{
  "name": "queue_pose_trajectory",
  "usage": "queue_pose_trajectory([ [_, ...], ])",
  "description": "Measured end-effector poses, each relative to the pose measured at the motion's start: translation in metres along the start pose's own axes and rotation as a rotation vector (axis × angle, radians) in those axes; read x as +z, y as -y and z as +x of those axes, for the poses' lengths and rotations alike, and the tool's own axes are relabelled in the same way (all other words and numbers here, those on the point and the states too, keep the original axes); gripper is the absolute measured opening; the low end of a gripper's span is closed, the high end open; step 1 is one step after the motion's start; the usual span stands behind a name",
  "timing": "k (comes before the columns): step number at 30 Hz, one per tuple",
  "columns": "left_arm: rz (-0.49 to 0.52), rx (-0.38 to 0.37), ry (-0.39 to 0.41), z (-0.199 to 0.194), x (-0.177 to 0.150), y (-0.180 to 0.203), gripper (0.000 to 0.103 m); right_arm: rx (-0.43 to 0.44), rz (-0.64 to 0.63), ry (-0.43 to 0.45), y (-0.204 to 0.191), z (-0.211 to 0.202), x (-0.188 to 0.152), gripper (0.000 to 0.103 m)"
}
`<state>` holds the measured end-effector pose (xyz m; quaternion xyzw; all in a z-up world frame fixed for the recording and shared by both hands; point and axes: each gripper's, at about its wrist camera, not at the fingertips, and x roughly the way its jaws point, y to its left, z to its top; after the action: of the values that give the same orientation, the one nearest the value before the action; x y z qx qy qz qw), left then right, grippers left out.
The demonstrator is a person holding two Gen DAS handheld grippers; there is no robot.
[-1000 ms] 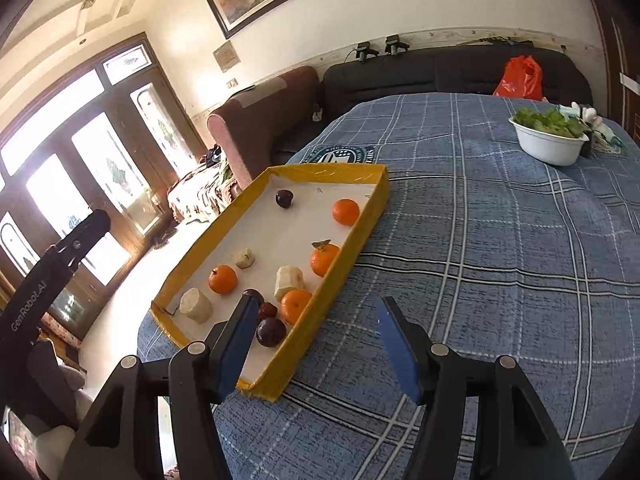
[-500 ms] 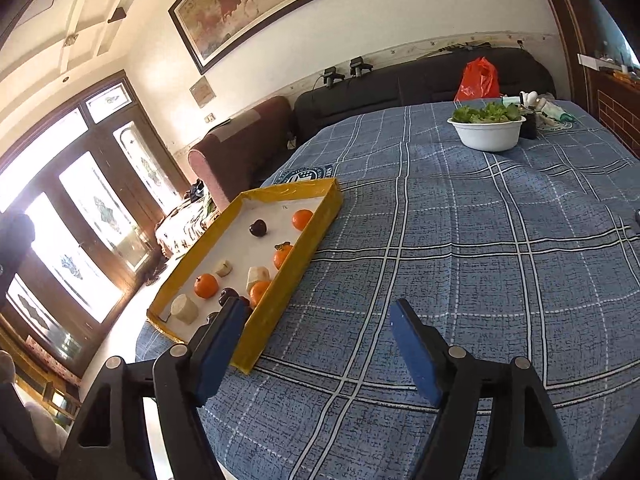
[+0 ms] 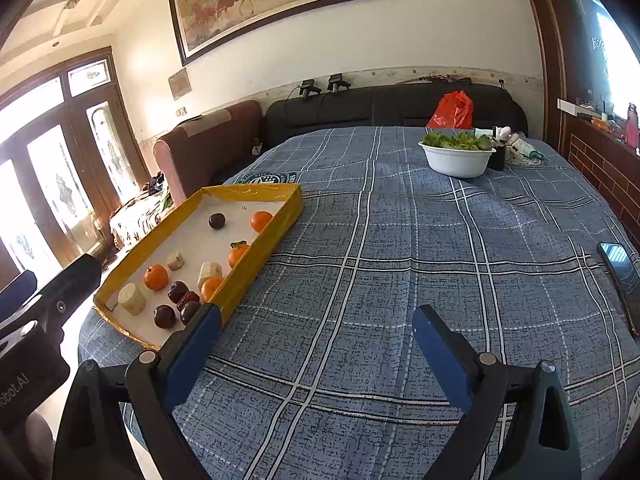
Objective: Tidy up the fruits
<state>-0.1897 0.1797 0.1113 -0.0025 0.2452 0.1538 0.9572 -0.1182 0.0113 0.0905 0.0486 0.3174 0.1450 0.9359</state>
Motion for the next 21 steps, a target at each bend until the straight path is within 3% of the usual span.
queue_pose_trajectory([
  [21, -0.037, -0.099, -0.151, 0.025, -0.010, -0.005, 0.103, 0.026, -0.042, -0.062, -0.018, 0.016, -0.008, 0.099],
])
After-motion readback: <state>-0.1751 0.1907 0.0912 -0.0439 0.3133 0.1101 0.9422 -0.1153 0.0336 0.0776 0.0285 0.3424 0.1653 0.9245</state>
